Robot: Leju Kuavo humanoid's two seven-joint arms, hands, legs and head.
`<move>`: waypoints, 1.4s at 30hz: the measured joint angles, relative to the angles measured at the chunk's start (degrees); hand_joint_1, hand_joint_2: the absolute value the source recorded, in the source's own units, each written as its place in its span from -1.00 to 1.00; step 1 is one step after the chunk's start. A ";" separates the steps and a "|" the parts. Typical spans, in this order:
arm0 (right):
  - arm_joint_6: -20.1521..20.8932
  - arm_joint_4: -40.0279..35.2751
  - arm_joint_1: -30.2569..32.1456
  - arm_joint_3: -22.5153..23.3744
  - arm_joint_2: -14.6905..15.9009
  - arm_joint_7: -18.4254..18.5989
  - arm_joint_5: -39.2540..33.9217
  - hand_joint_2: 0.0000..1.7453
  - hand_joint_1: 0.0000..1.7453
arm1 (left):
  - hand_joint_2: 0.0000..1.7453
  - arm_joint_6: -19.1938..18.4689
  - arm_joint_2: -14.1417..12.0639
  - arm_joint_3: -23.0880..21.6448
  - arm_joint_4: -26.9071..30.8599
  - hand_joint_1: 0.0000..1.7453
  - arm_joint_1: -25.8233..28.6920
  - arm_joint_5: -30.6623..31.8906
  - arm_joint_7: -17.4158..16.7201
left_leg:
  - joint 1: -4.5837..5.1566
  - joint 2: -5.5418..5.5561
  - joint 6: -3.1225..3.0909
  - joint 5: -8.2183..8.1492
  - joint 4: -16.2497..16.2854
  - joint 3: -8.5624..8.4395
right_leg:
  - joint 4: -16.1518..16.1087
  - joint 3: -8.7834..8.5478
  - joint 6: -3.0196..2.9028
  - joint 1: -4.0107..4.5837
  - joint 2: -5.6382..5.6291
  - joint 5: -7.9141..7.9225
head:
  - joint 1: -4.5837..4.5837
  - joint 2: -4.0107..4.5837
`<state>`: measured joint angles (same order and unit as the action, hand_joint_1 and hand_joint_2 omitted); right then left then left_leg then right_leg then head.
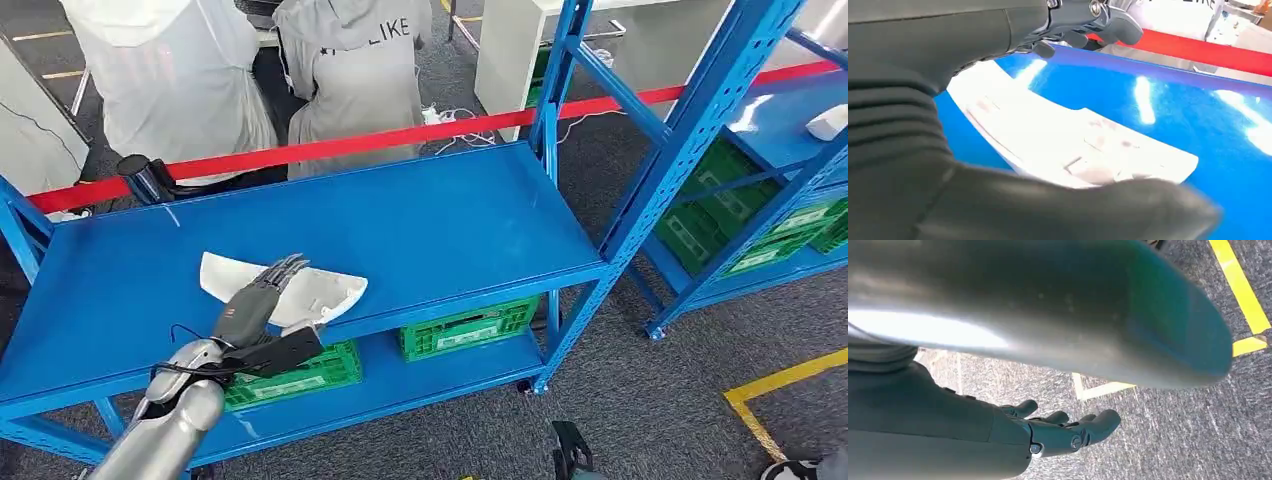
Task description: Take the parts from the cabinet and place them on the table.
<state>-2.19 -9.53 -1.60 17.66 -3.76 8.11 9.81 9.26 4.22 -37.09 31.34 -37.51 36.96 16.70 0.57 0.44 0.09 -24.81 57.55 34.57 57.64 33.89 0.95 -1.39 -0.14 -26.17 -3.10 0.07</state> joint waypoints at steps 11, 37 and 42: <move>-0.02 0.00 -0.01 0.04 0.00 0.00 0.13 -1.00 -1.00 | 1.00 3.28 1.75 -3.59 -1.66 -1.00 -0.53 3.13 -1.97 | 0.01 0.00 0.00 0.00 0.00 0.00 | 0.00 0.00 0.01 0.00 0.00 -0.01 | 0.00 0.00; 1.14 0.00 -0.10 0.28 0.00 0.26 3.19 -1.00 -1.00 | 1.00 15.81 5.55 -11.63 -11.93 -1.00 -3.78 19.41 -18.51 | 0.00 0.00 0.00 0.00 0.00 -0.01 | 0.02 -0.02 0.02 0.00 0.00 0.00 | 0.02 0.00; 1.88 0.00 -0.11 0.26 0.00 -0.07 3.96 -1.00 -1.00 | 1.00 11.21 5.20 -12.55 -14.33 0.80 -4.24 20.40 -21.95 | 0.00 0.00 0.00 0.00 0.00 0.00 | 0.04 -0.01 0.02 0.00 -0.01 0.00 | 0.02 0.00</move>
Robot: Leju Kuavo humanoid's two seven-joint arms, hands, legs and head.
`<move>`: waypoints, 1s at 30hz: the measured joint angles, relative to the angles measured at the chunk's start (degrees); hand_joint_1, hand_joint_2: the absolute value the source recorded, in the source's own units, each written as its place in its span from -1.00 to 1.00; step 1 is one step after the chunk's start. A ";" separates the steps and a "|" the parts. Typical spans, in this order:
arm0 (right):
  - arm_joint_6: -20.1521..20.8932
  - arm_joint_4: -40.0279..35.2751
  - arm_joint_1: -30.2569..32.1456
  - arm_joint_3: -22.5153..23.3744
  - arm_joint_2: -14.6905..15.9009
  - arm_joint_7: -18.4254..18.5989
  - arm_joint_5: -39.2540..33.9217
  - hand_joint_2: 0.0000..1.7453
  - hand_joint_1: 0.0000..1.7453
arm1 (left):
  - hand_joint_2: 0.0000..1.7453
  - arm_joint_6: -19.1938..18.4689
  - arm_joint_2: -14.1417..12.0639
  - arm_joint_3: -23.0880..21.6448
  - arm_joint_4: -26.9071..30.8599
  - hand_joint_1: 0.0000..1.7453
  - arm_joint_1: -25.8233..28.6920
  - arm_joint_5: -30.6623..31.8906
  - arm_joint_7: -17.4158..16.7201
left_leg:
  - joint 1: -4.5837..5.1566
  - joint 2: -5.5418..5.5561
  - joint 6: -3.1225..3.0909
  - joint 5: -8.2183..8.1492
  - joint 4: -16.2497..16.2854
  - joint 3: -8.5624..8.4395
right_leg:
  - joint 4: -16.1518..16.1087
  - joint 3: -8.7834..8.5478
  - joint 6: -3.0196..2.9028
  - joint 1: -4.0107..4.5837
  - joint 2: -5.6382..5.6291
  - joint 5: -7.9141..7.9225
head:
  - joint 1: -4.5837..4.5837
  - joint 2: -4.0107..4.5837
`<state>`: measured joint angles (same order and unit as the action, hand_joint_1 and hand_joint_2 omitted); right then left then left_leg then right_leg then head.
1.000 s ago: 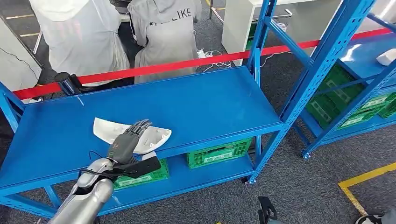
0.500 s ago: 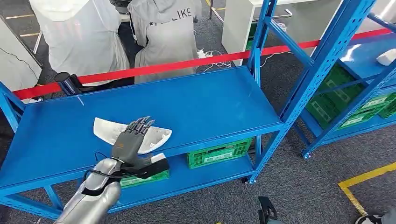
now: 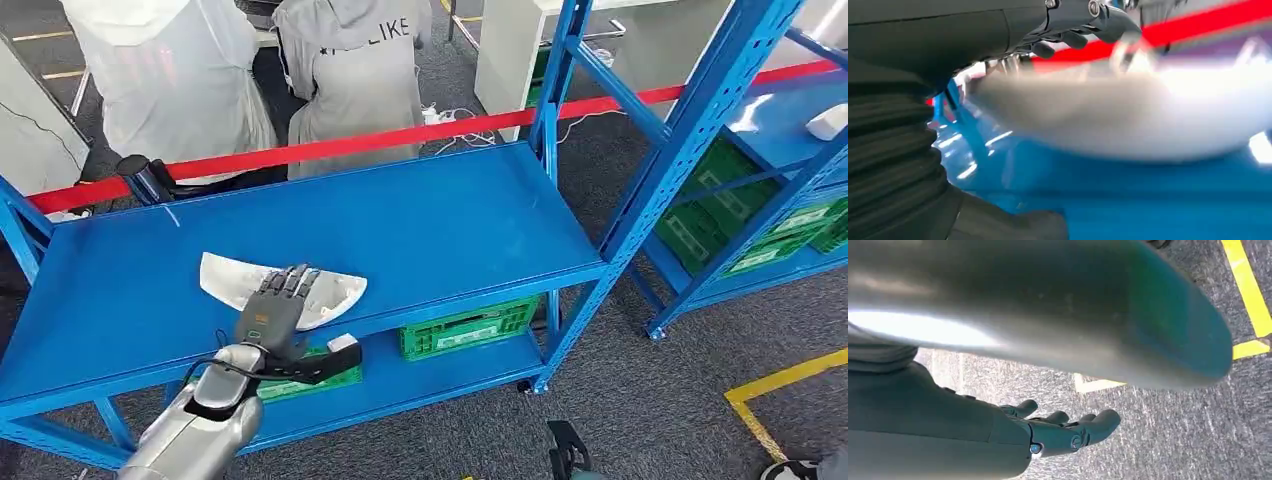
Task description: Take the parts from the cabinet and place them on the table.
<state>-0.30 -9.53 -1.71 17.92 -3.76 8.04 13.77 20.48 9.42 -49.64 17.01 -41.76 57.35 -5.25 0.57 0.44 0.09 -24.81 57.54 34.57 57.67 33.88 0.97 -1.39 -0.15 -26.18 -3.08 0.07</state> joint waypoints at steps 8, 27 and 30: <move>0.31 0.02 -0.14 -0.31 0.00 -0.07 0.90 -1.00 -1.00 | 1.00 -2.93 -1.03 -0.11 -1.95 1.00 0.39 -2.58 -0.68 | 0.00 0.00 0.00 0.00 0.00 0.00 | 0.00 -0.01 0.01 0.00 0.01 -0.01 | 0.00 0.00; 0.96 0.02 -0.28 -0.37 0.00 -0.07 1.68 -1.00 -1.00 | 1.00 1.10 -2.58 0.70 -2.45 1.00 -0.61 -3.85 1.16 | 0.00 0.10 -0.09 0.26 -0.06 -0.28 | 0.03 -0.34 0.09 0.00 0.16 0.15 | -0.02 0.00; 0.98 0.00 -0.30 -0.37 0.02 -0.07 1.73 -1.00 -1.00 | 1.00 2.48 -2.69 1.01 -2.52 1.00 -0.59 -3.96 1.93 | 0.01 0.11 -0.09 0.22 -0.06 -0.27 | 0.03 -0.33 0.05 0.00 0.16 0.09 | -0.02 0.00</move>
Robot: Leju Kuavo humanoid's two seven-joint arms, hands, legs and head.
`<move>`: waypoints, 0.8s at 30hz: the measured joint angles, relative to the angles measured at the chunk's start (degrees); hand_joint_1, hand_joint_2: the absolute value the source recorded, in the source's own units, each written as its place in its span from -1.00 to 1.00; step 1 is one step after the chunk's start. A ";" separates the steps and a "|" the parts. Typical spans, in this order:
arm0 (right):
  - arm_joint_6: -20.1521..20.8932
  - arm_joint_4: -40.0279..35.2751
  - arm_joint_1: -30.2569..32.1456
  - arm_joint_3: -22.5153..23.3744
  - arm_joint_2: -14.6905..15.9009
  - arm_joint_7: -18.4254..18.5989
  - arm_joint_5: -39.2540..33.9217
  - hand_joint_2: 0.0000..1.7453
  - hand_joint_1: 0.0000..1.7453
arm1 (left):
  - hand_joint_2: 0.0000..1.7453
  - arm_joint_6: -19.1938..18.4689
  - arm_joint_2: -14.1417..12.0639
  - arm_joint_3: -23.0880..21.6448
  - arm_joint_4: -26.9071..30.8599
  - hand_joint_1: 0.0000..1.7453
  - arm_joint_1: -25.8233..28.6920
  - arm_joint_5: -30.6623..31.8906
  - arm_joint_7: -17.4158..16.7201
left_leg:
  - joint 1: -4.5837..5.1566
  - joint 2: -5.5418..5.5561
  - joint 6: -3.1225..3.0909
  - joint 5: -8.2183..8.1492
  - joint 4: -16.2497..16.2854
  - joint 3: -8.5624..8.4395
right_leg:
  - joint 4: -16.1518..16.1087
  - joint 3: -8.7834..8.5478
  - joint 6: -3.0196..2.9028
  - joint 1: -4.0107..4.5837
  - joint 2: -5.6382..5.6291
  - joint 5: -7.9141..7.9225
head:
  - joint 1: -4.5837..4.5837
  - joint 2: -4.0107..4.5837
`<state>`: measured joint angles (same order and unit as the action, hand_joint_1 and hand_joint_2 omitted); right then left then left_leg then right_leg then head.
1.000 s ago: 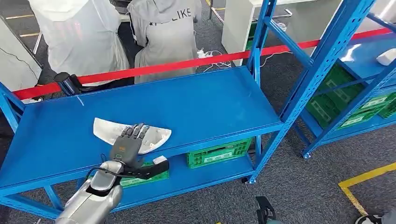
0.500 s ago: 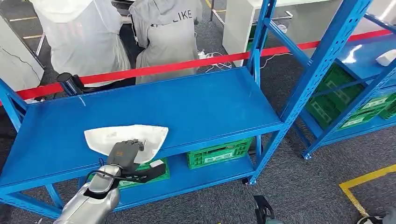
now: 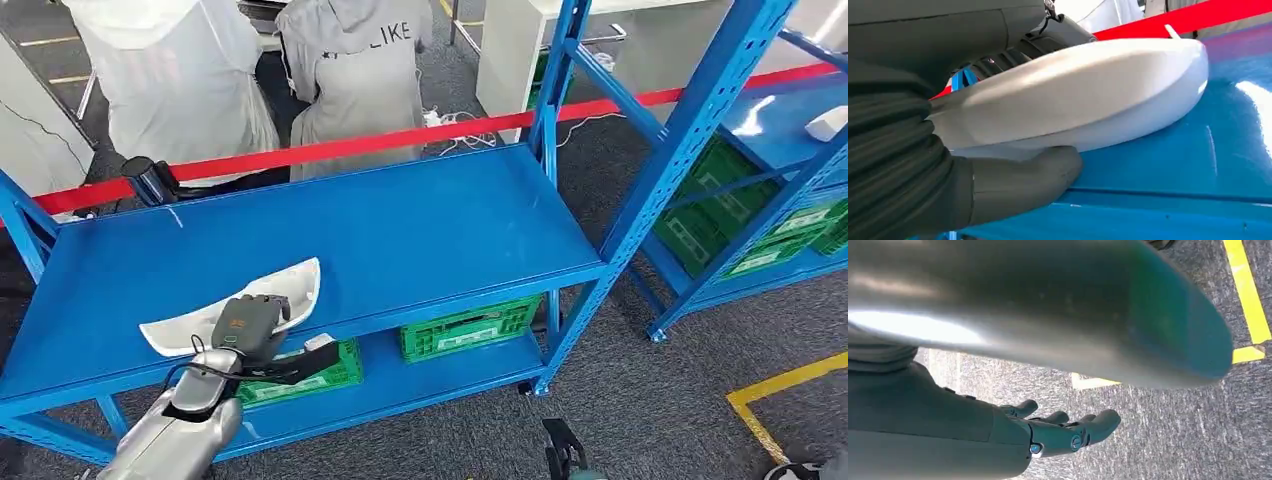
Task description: Take the parts from the cabinet and place them on the table.
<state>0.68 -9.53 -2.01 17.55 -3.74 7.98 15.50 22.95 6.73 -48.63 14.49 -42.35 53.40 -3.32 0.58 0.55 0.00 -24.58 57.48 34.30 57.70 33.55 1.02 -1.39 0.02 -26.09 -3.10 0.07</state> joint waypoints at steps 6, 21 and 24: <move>0.00 0.00 0.01 0.00 -0.02 0.00 0.13 -1.00 -1.00 | 1.00 1.53 -0.09 0.70 -0.07 1.00 0.03 -0.53 1.18 | 0.00 0.00 0.00 -0.02 0.00 0.04 | 0.00 0.05 0.00 0.00 0.00 -0.02 | 0.00 0.00; -0.35 0.00 0.01 0.00 -0.02 0.04 0.55 -1.00 -1.00 | 1.00 6.31 0.56 4.81 0.15 1.00 -0.95 -3.30 6.64 | 0.00 -0.01 0.00 -0.04 0.00 0.16 | 0.00 0.21 0.01 0.00 -0.01 -0.04 | 0.00 0.00; -0.57 0.00 0.01 0.00 -0.02 0.07 0.57 -1.00 -1.00 | 1.00 7.46 0.79 5.64 0.37 1.00 -0.94 -4.28 9.34 | 0.00 0.00 -0.01 -0.04 0.00 0.20 | 0.00 0.26 0.01 -0.01 -0.01 -0.04 | 0.00 0.00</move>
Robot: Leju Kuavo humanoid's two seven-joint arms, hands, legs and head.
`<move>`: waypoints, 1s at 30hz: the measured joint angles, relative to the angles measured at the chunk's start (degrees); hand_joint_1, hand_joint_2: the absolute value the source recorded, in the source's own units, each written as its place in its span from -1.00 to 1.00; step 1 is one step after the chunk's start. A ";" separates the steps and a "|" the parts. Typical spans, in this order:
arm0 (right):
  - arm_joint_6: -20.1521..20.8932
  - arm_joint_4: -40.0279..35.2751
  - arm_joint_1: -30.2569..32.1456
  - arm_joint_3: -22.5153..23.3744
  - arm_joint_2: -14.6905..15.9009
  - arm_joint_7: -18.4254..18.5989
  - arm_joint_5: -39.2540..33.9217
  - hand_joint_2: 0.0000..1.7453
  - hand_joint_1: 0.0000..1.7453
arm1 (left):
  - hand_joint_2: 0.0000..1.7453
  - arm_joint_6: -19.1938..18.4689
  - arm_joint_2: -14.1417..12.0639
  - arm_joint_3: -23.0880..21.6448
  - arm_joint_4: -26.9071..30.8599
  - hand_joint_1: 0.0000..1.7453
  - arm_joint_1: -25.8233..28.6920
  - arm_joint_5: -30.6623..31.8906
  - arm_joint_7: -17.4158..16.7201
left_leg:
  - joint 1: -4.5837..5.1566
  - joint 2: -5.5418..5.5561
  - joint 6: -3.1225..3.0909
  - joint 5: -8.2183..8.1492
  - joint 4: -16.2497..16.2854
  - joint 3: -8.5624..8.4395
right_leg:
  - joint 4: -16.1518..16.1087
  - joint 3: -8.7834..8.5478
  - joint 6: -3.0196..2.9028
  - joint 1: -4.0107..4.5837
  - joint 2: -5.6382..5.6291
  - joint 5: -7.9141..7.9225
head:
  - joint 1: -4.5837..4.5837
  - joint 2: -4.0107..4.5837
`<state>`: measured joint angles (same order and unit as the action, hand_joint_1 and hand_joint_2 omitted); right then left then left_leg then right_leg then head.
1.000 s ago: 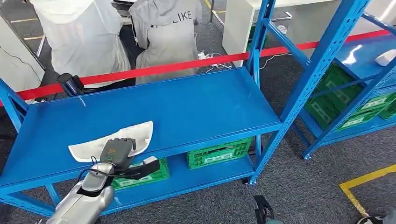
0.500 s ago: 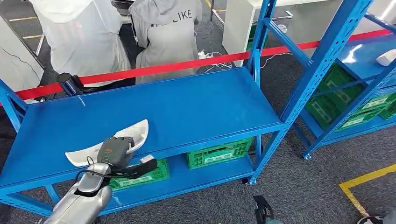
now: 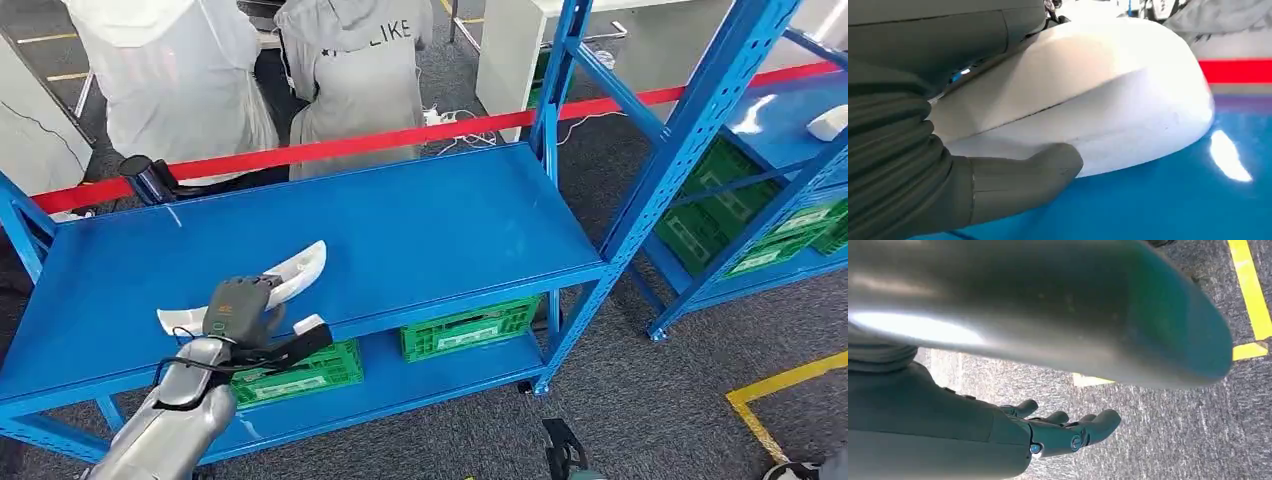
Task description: Take the parts from the cabinet and place them on the table.
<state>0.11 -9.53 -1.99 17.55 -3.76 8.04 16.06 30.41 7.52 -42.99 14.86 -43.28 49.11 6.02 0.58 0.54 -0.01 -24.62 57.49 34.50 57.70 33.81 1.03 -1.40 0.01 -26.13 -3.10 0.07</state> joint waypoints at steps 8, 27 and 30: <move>-0.33 0.00 0.01 0.09 0.00 0.07 -0.39 -1.00 -1.00 | 1.00 3.81 0.98 1.83 0.55 1.00 0.02 -0.94 2.74 | 0.00 0.00 0.00 0.00 0.00 0.06 | 0.00 0.04 0.00 0.00 0.00 0.00 | 0.00 0.00; -0.66 0.02 0.22 0.98 0.00 -0.66 -1.03 -1.00 -1.00 | 1.00 7.15 2.86 11.37 14.18 1.00 -0.15 -20.38 26.16 | 0.02 -0.02 -0.01 -0.01 0.01 0.14 | 0.00 0.14 0.01 -0.01 -0.03 0.01 | 0.00 0.00; -0.88 0.00 0.39 1.73 0.00 -0.77 -1.11 -1.00 -1.00 | 1.00 4.03 1.13 12.13 28.68 1.00 3.58 -26.98 26.70 | 0.02 -0.03 0.00 -0.01 0.01 0.15 | 0.01 0.15 0.00 -0.01 -0.04 0.00 | 0.02 0.00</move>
<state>-0.77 -9.53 -1.60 19.28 -3.76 7.28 14.95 34.44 8.65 -30.86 43.54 -39.70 22.13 32.72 0.60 0.52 0.00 -24.64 57.49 34.66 57.71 33.96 1.03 -1.41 -0.03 -26.13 -3.08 0.07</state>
